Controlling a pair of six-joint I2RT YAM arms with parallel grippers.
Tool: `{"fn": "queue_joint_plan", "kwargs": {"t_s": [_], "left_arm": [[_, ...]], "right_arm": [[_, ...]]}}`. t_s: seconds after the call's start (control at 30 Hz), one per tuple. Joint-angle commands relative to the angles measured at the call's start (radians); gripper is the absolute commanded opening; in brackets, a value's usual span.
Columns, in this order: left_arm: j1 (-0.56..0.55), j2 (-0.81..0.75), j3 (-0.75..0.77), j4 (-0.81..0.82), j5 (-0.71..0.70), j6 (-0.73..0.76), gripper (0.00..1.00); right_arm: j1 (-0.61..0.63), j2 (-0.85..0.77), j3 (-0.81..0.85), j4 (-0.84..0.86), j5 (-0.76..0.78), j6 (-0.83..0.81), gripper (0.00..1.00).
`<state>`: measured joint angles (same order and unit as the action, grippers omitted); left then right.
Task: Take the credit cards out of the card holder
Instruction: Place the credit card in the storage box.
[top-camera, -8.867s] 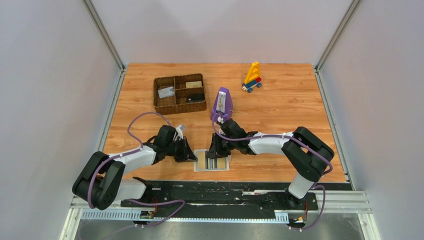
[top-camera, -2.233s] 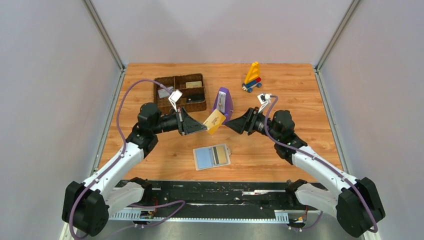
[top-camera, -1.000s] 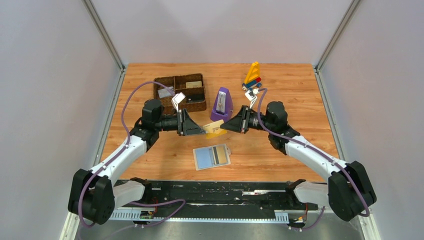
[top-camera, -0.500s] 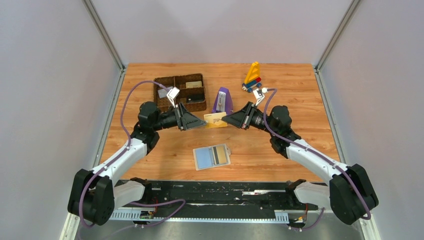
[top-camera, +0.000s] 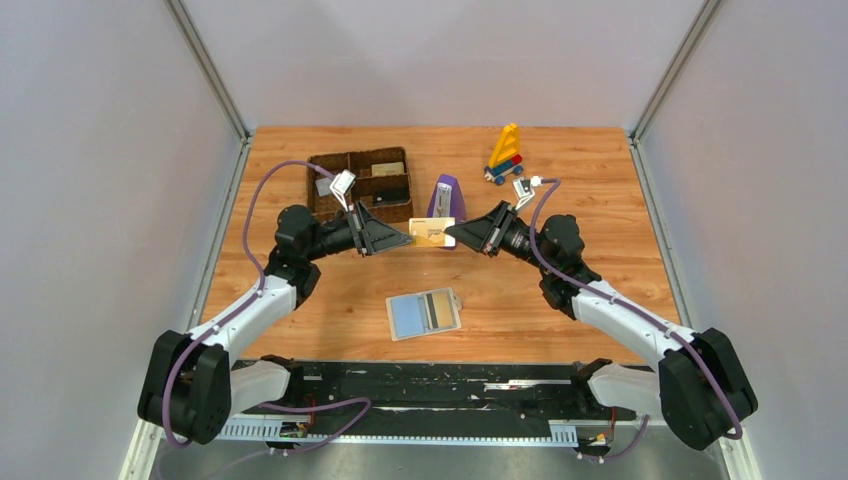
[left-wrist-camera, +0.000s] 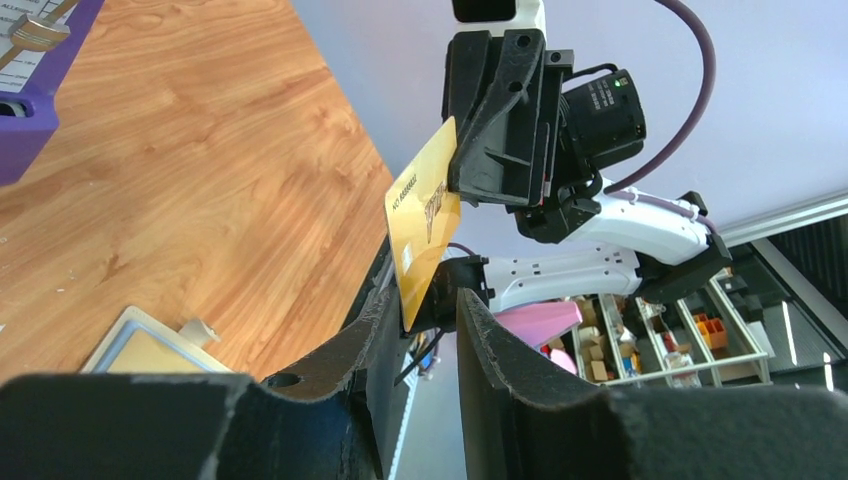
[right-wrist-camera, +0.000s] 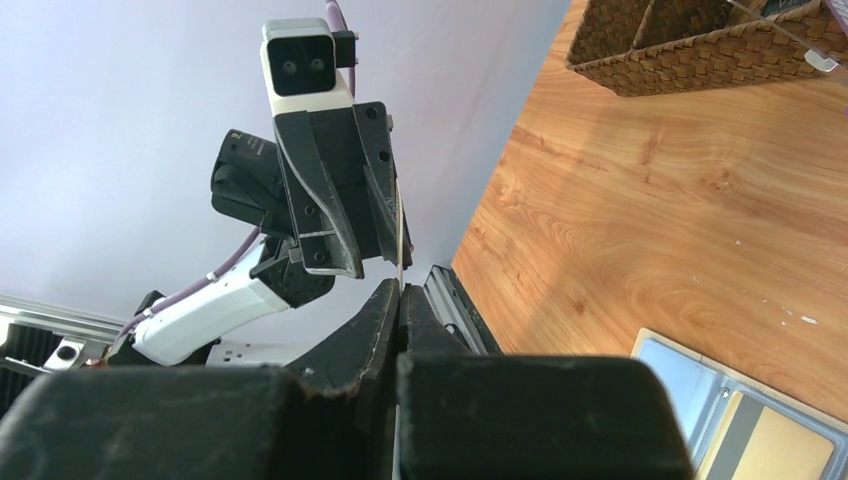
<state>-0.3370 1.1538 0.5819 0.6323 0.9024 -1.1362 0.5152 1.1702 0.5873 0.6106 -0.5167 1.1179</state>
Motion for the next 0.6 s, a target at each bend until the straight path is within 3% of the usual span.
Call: {"fn": "queue_joint_plan", "kwargs": {"t_s": [0.0,0.07,0.17,0.23,0.33,0.47,0.57], "left_arm": [[0.000,0.000,-0.001,0.064,-0.001,-0.010,0.34],[0.000,0.006,-0.001,0.067,0.001,-0.010,0.27],[0.000,0.012,0.003,0.077,0.010,-0.016,0.06],[0.001,0.013,0.010,0.062,0.010,-0.007,0.00],[0.001,0.014,0.031,-0.012,0.014,0.036,0.00],[0.010,0.019,0.086,-0.126,0.035,0.118,0.00],[0.035,0.019,0.150,-0.247,0.041,0.196,0.00]], "right_arm": [[0.006,-0.010,-0.008,0.066,0.050,0.034,0.00],[0.010,-0.004,-0.004,0.065,0.048,0.037,0.01],[0.012,-0.004,-0.009,0.061,0.045,0.037,0.02],[0.013,-0.007,-0.016,0.058,0.046,0.033,0.04],[0.013,-0.013,-0.012,0.036,0.044,0.016,0.09],[0.013,-0.033,0.000,-0.013,0.042,-0.024,0.34],[0.013,-0.074,0.008,-0.085,0.050,-0.073,0.46]]}}
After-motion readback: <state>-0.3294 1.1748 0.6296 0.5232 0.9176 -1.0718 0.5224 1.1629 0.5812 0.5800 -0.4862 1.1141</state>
